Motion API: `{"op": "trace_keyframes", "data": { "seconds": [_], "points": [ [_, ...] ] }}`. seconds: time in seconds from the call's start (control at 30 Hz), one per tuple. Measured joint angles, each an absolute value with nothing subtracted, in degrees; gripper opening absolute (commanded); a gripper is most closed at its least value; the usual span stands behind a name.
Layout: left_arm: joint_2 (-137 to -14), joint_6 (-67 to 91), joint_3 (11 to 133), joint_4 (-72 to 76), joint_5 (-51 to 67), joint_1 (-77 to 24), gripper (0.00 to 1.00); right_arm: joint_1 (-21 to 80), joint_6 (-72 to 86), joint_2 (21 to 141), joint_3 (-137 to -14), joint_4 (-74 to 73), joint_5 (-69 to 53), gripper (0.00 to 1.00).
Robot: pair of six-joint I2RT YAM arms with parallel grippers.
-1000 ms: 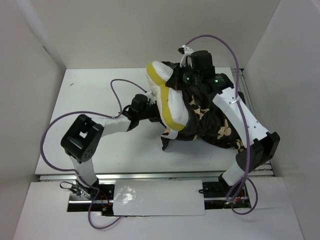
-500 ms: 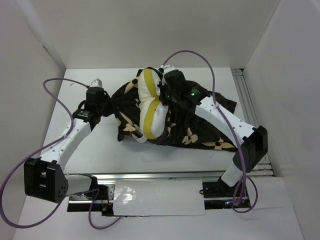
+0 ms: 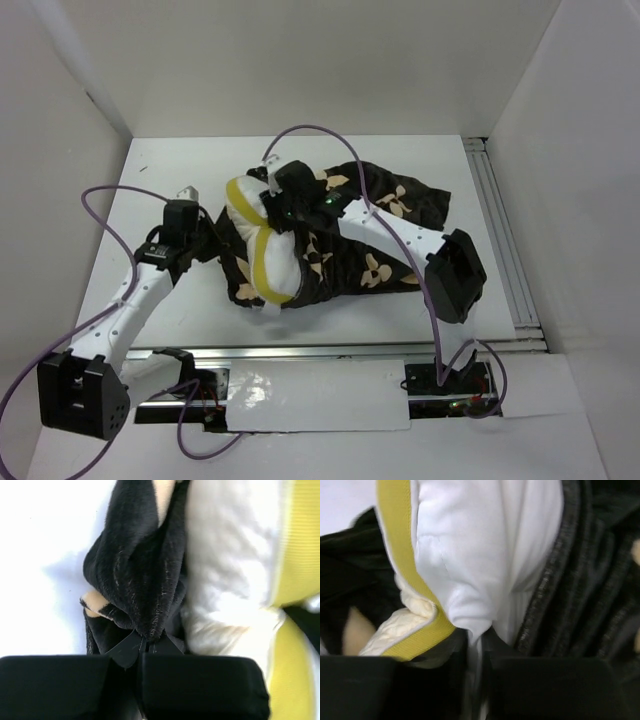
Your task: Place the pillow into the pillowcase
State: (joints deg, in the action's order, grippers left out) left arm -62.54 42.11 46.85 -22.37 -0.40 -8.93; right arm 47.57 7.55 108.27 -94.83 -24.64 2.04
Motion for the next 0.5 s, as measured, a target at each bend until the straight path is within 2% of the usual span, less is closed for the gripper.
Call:
{"op": "trace_keyframes", "data": {
  "seconds": [0.07,0.1,0.27,0.5],
  "points": [
    [-61.3,42.1,46.3,-22.5,-0.3,-9.2,0.00,48.6,5.8,108.1,-94.8,-23.6,-1.6,0.97],
    [-60.8,42.1,46.0,-22.6,-0.3,-9.4,0.00,48.8,4.9,107.9,-94.8,-22.9,-3.6,1.00],
    [-58.8,42.2,44.1,-23.4,-1.7,-9.6,0.00,47.8,2.7,105.1,-91.7,-19.1,-10.6,0.99],
    [-58.8,42.3,43.5,-23.4,-2.7,-9.6,0.00,46.1,3.6,102.9,-91.9,-18.6,-8.9,0.97]
  ]
}}
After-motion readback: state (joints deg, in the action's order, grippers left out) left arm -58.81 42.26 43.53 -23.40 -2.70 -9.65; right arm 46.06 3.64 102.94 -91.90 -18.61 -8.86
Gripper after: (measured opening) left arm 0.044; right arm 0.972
